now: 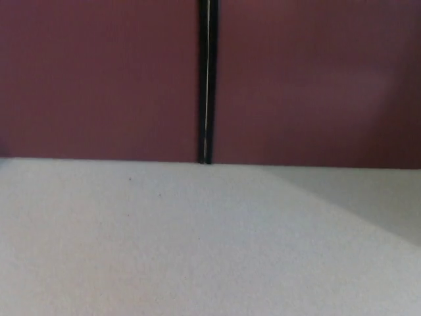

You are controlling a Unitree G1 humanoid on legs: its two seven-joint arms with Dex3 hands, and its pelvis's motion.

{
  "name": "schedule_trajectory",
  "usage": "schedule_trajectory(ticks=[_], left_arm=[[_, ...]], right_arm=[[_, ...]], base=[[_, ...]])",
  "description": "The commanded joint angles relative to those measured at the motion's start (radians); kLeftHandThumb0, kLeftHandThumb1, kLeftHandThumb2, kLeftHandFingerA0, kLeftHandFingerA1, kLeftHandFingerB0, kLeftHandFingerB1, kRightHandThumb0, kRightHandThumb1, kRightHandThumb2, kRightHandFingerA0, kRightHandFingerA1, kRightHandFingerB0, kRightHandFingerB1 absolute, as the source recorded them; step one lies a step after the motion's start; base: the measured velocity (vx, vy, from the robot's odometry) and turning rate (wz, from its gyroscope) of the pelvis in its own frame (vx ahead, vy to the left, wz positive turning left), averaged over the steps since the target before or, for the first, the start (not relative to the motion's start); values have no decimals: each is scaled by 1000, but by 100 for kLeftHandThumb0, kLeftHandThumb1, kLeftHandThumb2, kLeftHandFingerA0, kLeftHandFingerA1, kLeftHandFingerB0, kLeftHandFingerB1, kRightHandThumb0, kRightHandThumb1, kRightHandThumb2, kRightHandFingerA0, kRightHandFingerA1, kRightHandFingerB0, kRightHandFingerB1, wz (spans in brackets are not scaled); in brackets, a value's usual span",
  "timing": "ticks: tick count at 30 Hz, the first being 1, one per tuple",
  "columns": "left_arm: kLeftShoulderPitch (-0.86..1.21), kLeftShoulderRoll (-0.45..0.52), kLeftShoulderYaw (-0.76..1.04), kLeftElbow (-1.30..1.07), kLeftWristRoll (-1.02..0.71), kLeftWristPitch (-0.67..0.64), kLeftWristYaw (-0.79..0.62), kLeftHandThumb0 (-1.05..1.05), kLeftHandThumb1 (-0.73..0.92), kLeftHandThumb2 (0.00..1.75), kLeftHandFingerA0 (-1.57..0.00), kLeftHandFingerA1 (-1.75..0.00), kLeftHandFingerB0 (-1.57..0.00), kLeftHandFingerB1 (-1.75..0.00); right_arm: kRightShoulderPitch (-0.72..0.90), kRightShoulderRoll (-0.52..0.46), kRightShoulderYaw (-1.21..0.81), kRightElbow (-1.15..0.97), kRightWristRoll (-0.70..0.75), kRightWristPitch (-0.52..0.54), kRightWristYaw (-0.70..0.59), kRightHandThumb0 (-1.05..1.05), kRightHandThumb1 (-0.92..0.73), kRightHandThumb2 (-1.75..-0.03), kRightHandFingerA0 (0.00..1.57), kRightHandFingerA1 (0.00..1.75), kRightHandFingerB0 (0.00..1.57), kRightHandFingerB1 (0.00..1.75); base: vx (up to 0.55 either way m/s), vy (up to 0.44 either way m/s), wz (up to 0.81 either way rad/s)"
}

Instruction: The robot walks towards the door handle and put its right hand on it and twist the handle

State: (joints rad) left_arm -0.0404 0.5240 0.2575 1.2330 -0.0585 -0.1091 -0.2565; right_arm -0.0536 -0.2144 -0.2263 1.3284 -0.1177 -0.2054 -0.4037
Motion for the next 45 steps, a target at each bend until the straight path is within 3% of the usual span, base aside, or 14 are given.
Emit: schedule_trajectory(ticks=[1,4,5,11,12,27,45], left_arm=[[-4,-4,-4,15,3,-21,-2,-6,50,91,-46,-62,-21,-50],[-8,-2,-3,12,0,-22,-3,-6,50,91,-46,-62,-21,-50],[-33,-2,0,17,-2,-15,3,-7,67,59,-56,-45,-34,-36],[-14,-6,-1,25,-1,-17,8,-8,67,59,-58,-46,-35,-36],[8,-12,-2,27,1,-33,10,-8,67,59,-58,-46,-37,-37],[89,-18,-12,23,5,-73,5,-8,67,59,-60,-47,-38,-37],[69,-17,-34,26,18,-76,12,-9,66,59,-61,-48,-40,-37]], right_arm=[[-1,-11,-6,4,22,-19,55,-33,-50,-69,71,56,53,49],[-16,-10,-2,4,21,-15,48,-33,-50,-70,71,56,54,50],[-43,-8,-6,3,26,-6,44,-33,-50,-70,72,57,54,50],[-33,-8,1,9,22,1,43,-33,-51,-70,71,56,54,50],[-21,-10,14,10,10,1,42,-24,-57,-57,68,46,58,42],[17,-15,54,16,-4,3,56,-23,-61,-57,68,45,61,42],[-31,-17,75,18,4,44,70,-25,-63,-59,70,46,63,43]], base=[[131,204,4],[171,121,4],[169,64,4],[203,0,7],[238,-75,11],[263,-185,-3],[128,39,4]])
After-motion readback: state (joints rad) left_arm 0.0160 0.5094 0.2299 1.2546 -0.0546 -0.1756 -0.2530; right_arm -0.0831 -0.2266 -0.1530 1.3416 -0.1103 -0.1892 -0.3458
